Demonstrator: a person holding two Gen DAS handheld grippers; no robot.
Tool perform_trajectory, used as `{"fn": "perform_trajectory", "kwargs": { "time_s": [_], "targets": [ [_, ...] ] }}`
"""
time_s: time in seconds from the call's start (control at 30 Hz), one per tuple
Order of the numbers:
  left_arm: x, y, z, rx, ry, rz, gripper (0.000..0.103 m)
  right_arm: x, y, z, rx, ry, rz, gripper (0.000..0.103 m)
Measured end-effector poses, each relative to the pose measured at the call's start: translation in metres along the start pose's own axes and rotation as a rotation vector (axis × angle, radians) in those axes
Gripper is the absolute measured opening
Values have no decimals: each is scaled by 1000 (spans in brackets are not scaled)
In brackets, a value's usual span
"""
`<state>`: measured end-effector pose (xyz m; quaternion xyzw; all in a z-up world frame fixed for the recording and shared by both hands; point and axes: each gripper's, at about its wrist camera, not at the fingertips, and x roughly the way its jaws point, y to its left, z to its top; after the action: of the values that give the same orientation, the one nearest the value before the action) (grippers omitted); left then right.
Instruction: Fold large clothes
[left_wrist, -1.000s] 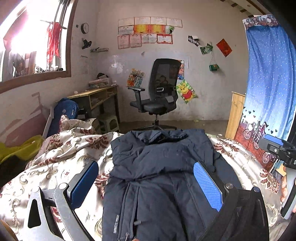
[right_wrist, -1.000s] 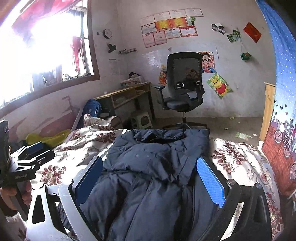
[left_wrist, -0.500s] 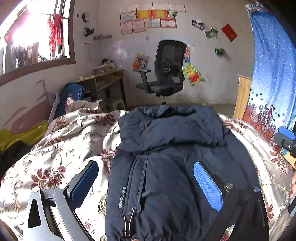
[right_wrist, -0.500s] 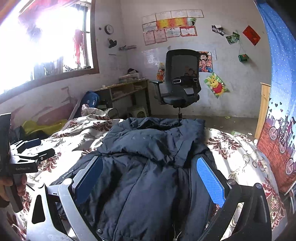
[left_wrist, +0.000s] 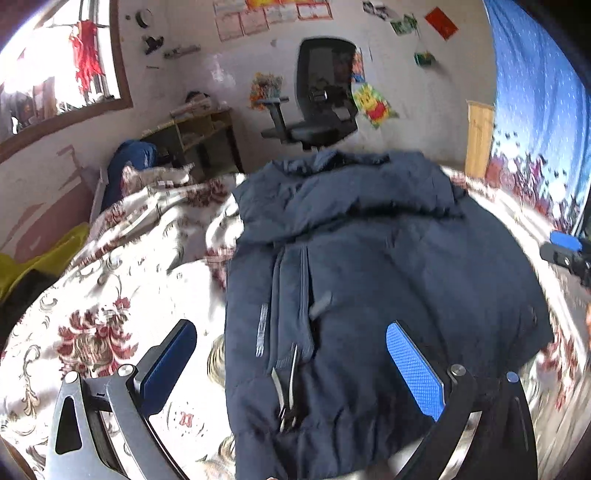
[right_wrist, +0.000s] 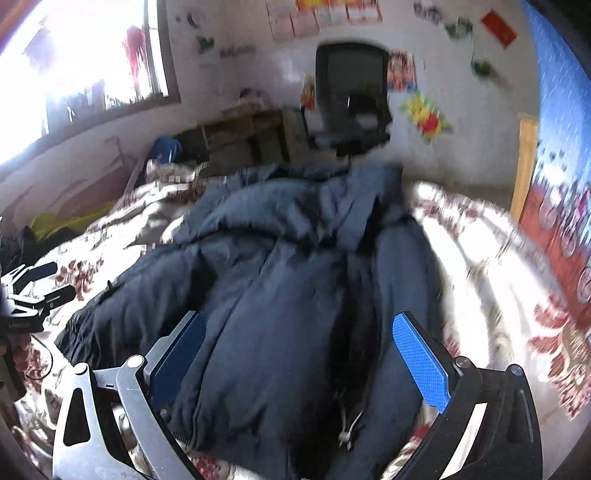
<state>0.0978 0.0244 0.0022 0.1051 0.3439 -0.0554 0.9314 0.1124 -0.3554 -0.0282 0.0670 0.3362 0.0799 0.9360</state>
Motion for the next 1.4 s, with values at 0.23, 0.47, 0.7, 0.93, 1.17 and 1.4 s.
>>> {"fn": "perform_trajectory", "kwargs": {
  "time_s": [0.23,0.47,0.7,0.93,1.17,1.4],
  "targets": [
    [-3,-1,-26,122,71,-86,103,42,9,-25,-32,232,63,100],
    [-2,-7,-44,227,127,-123,103,45,21,-33,-81,263,69,100],
    [16,-20,-58,310,210,-186,103,50,16,-42,-45,361,42,100],
    [16,-21,-68,422,248,-206,103,45,10,-63,-51,484,26,100],
    [20,-30,-78,491,243,-142,103,59,35,-75,-162,557,-9,100],
    [28,-26,-71,429,235,-82,96,66,40,-82,-187,605,-28,100]
  ]
}}
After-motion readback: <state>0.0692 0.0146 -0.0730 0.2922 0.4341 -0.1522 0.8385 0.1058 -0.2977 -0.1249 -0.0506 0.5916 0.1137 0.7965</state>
